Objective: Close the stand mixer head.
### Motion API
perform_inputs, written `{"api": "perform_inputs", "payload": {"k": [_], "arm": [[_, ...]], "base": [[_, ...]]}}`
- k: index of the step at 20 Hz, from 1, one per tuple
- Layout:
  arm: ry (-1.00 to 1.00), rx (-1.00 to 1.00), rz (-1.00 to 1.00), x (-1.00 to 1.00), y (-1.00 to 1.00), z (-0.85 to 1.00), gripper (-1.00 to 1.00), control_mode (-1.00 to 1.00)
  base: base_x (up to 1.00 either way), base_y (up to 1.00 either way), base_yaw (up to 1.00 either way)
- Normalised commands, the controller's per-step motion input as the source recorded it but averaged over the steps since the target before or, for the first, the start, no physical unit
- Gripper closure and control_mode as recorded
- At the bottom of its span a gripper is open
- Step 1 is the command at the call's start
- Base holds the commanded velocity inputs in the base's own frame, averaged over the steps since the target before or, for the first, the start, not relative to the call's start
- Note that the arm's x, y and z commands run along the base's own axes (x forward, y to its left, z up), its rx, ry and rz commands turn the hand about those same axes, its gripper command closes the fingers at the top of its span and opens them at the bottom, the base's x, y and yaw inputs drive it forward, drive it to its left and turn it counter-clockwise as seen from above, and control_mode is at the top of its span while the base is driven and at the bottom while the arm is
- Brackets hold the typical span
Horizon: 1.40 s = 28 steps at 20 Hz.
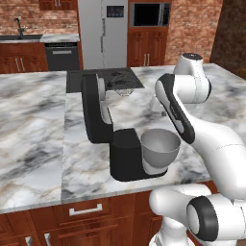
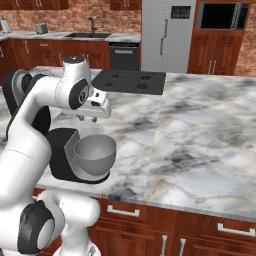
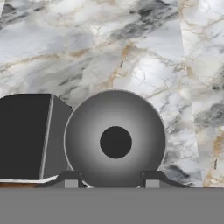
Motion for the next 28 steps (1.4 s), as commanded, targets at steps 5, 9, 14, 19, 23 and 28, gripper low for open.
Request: {"api": "perform_inputs", "payload": {"k": [5, 9, 14, 19, 23, 28], "arm": [[0.0, 0.0, 0.0, -0.01, 0.28, -0.01, -1.0, -1.0], [0.0, 0.0, 0.04, -0.11, 0.85, -0.11, -1.0, -1.0], [0.0, 0.05, 0.02, -0.75, 0.76, 0.01, -1.0, -1.0], [0.0, 0.08, 0.0, -0.95, 0.73, 0.24, -1.0, -1.0], [-0.01, -0.01, 0.0, -0.44, 1.0, 0.25, -1.0, -1.0], [-0.18, -0.18, 0.0, -0.36, 1.0, 0.51, -1.0, -1.0]], "base": [[0.0, 0.0, 0.0], [0.0, 0.0, 0.0], [0.0, 0.0, 0.0], [0.0, 0.0, 0.0], [0.0, 0.0, 0.0], [0.0, 0.0, 0.0]]}}
